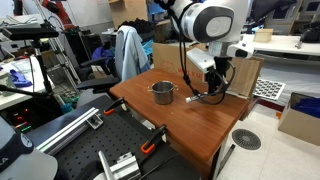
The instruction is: Pick up the pen from the table and put it in the silver pot.
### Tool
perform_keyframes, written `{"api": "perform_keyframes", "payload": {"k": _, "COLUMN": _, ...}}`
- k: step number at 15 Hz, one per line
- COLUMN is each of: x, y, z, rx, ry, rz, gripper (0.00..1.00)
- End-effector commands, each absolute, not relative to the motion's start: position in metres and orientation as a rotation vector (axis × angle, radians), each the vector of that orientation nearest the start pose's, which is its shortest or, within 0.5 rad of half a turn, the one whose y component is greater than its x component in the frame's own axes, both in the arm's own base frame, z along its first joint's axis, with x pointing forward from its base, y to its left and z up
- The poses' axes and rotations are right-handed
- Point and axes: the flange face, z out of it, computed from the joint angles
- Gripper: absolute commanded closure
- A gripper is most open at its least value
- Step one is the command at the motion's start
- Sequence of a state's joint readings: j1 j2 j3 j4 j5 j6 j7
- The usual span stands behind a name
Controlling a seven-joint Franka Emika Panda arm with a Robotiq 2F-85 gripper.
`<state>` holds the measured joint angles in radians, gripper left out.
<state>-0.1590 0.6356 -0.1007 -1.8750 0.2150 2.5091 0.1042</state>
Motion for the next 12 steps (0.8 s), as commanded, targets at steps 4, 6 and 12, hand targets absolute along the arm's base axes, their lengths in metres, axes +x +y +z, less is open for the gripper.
{"api": "perform_keyframes", "payload": {"k": 4, "x": 0.572, "y": -0.161, "z": 0.236, "rx": -2.863, "ry": 0.677, "rz": -0.315, "gripper": 0.94}}
{"api": "perform_keyframes", "payload": {"k": 6, "x": 0.554, "y": -0.152, "z": 0.254, "rx": -2.799, "ry": 0.622, "rz": -0.371, "gripper": 0.94}}
{"api": "perform_keyframes", "payload": {"k": 12, "x": 0.503, "y": -0.122, "z": 0.29, "rx": -2.658, "ry": 0.499, "rz": -0.519, "gripper": 0.94}}
